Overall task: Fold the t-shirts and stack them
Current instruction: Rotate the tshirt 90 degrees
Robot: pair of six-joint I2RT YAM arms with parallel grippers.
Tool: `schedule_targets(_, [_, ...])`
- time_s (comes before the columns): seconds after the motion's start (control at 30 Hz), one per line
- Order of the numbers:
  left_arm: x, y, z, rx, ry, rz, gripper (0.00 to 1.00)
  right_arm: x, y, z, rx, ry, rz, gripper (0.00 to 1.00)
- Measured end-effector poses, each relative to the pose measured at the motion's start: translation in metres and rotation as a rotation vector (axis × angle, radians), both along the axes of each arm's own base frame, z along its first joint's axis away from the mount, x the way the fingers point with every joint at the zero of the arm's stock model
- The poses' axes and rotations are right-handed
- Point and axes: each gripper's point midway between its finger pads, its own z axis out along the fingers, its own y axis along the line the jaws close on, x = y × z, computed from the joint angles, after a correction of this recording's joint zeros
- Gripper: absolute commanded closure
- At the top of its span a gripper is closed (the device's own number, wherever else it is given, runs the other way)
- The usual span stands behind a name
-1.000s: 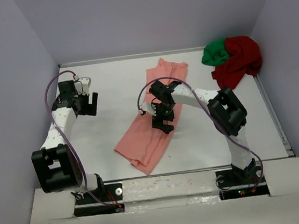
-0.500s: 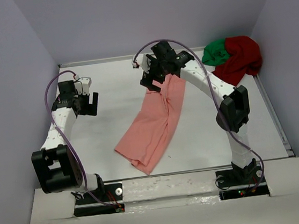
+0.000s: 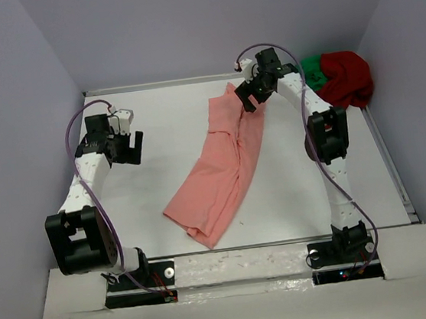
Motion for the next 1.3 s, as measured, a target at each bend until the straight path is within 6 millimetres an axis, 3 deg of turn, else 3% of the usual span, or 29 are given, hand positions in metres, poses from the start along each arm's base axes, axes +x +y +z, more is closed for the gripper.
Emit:
schedule_targets(0.1, [0.0,-0.002,0.0,0.0,-0.002,-0.007,0.01,-0.009,0.001,-0.026,0.004,0.077,-0.004,0.0])
schedule_targets(0.4, [0.001,-0.008,-0.006,-0.002,0.015,-0.024,0.01,-0.03,0.026,-0.039,0.054,0.156,0.051,0.0])
schedule_targets(0.73, [0.001,-0.011,-0.01,0.0,0.026,-0.034,0.01,-0.061,0.026,-0.063,0.06,0.28,0.081,0.0])
schedule_targets(0.93, [-0.002,-0.009,-0.014,0.009,0.037,-0.033,0.01,-0.063,0.025,-0.062,0.051,0.298,0.088,0.0])
schedule_targets(1.3, [-0.018,0.0,-0.001,0.066,0.004,-0.011,0.01,-0.03,0.041,-0.061,0.101,0.257,0.085,0.0])
